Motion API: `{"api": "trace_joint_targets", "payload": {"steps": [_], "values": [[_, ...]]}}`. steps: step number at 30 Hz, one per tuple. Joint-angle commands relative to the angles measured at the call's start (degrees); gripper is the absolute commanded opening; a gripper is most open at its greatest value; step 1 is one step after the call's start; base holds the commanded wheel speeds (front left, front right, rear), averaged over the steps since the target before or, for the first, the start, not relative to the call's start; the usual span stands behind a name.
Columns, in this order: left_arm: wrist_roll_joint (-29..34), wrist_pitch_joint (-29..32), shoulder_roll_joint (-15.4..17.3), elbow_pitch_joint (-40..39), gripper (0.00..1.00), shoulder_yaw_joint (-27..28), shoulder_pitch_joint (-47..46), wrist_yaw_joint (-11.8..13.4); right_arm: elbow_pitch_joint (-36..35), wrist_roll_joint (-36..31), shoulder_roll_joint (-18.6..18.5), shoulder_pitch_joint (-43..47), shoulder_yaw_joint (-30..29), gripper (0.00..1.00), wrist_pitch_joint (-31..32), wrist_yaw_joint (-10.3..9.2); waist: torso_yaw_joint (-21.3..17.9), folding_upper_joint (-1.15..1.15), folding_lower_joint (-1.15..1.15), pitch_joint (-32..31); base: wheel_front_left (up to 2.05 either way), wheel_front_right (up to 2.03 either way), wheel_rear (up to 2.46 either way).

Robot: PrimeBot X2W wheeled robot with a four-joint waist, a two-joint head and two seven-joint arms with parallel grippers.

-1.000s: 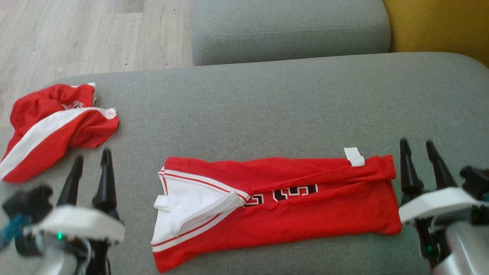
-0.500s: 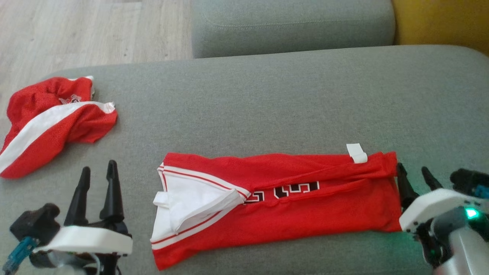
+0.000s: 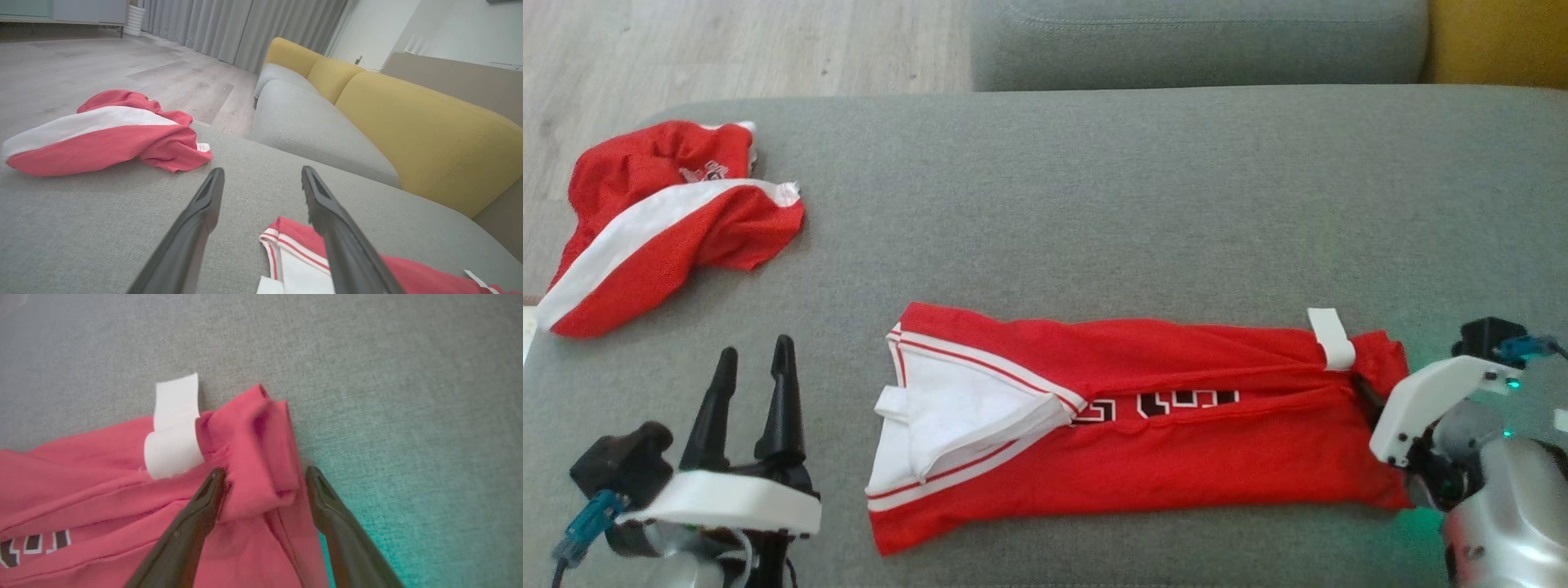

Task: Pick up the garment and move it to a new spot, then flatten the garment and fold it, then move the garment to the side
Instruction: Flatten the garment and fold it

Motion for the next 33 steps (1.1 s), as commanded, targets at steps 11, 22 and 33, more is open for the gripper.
{"api": "trace_joint_targets", "payload": {"steps": [11,22,33], "values": [[1.2,-0.7,-0.1,-0.7,1.00,2.9,-3.4,-0.6,4.1,-0.4,1.3,-1.7,-1.4,0.00,10.6,-0.04,1.8,0.00,0.00,0.6,0.00,0.00,0.00],[1.4,-0.7,-0.3,-0.4,1.00,2.9,-3.0,-0.6,-4.7,2.2,-2.5,-1.4,0.1,0.00,5.8,-0.04,-0.2,0.00,0.00,-0.2,0.00,0.00,0.00],[1.4,-0.7,-0.7,0.2,1.00,3.0,-2.9,-0.8,-10.7,3.6,-5.5,-2.0,1.8,0.00,7.3,-0.04,-1.8,0.00,0.00,-1.0,0.00,0.00,0.00]]}}
